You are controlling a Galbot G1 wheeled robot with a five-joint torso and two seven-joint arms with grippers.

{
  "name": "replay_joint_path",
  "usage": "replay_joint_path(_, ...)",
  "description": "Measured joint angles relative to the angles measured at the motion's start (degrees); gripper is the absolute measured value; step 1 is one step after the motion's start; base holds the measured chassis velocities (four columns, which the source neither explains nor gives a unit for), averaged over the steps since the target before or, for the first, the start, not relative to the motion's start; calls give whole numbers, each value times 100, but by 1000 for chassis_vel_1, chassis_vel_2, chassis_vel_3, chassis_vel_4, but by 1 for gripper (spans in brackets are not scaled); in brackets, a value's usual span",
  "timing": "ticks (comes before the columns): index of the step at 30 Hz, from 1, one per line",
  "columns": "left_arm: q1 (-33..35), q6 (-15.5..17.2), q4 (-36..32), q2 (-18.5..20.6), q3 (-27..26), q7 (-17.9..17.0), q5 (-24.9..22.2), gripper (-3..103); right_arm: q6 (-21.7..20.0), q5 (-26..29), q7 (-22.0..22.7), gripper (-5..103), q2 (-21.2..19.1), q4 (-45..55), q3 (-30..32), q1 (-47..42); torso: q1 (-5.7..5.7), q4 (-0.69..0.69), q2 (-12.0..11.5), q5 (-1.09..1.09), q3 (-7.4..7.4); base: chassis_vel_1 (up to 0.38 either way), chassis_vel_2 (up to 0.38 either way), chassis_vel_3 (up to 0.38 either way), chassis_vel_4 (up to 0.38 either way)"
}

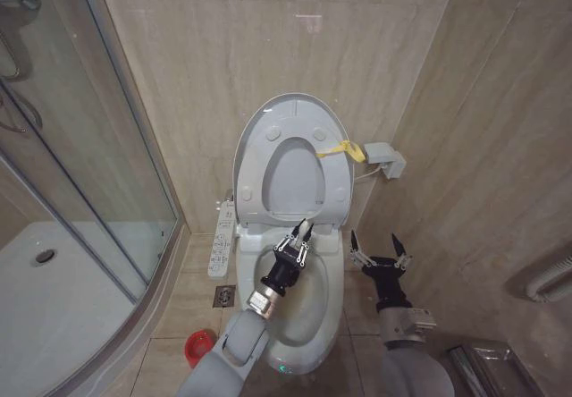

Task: Open the toilet lid, clean the toilet bowl with a toilet brush, close the toilet lid, and flush.

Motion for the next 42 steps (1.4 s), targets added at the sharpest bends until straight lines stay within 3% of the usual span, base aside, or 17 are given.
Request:
replay_joint_path(15, 1806, 128, -1846, 299, -921, -159, 558, 21, 0, 0, 0, 100, 0, 0, 0, 1, -1, -1, 0, 0, 0, 0, 0, 0, 0)
replay_joint_path(20, 2753, -29, -2411, 186, -1339, -301, 1037, 21, 0, 0, 0, 100, 0, 0, 0, 0, 0, 1, 0, 0, 0, 0, 0, 0, 0)
replay_joint_path(27, 3631, -337, -3034, 107, -2066, -492, 1317, 21, 0, 0, 0, 100, 0, 0, 0, 0, -1, 0, 0, 1, 0, 0, 0, 0, 0)
replay_joint_path(34, 3905, -735, -2851, 62, -2784, -963, 1263, 21, 0, 0, 0, 100, 0, 0, 1, 0, -1, 1, 0, 0, 0, 0, 0, 0, 0)
replay_joint_path(42, 3547, -1192, -1727, 58, -3335, -1399, 639, 21, 0, 0, 0, 100, 0, 0, 1, 0, 0, 1, 0, -1, 0, 0, 0, 0, 0)
